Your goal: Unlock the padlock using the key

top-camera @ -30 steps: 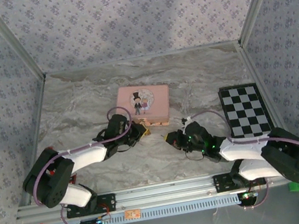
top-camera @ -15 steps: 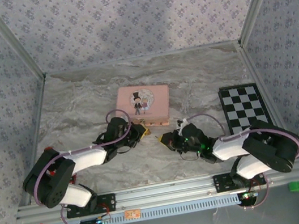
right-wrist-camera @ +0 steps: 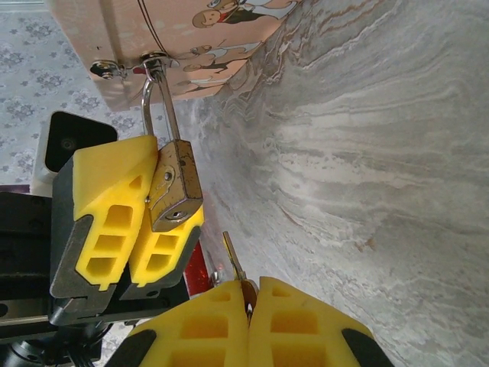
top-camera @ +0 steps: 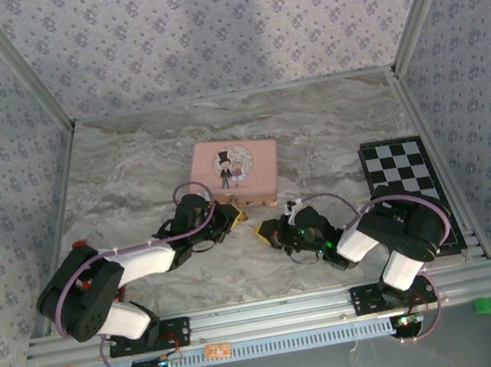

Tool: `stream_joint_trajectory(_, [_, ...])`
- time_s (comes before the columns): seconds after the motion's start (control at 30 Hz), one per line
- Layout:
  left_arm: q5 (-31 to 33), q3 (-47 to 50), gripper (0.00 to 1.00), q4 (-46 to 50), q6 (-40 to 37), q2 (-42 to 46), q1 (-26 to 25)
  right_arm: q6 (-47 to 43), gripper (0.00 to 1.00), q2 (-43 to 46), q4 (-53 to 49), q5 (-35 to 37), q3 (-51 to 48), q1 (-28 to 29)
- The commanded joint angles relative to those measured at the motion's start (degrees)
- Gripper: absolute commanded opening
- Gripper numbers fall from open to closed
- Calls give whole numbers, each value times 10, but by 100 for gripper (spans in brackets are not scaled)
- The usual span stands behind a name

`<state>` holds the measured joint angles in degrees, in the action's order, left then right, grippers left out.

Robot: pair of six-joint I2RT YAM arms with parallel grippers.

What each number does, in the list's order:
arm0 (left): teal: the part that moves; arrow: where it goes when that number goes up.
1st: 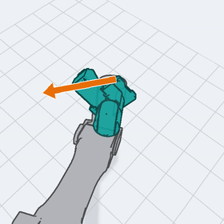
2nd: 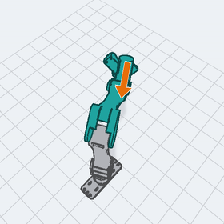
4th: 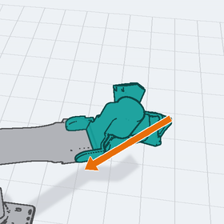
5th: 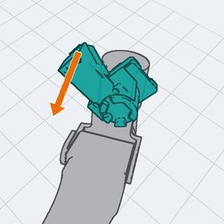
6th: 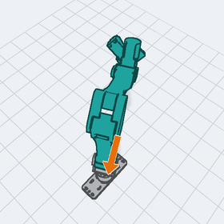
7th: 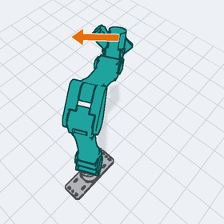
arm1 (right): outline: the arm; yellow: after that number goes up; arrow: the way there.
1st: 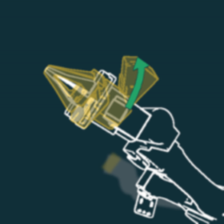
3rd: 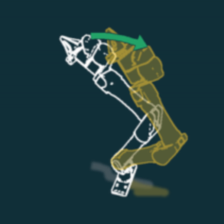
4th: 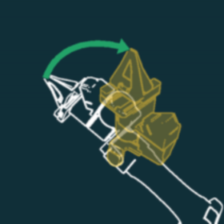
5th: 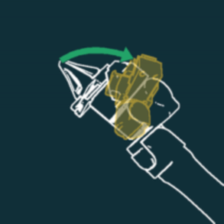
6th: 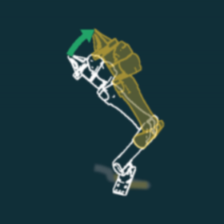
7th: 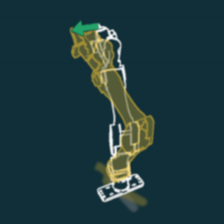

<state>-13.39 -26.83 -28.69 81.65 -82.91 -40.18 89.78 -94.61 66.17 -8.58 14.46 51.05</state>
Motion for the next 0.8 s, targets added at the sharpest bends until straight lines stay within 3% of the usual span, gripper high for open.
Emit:
stream_joint_trajectory(0.0, [4,7,0,-18,15,-1,-5,17,0,-14,50,-1,-4,4])
stream_joint_trajectory(0.77, [18,28,0,-35,28,9,-16,36,0,-47,108,5,-5,4])
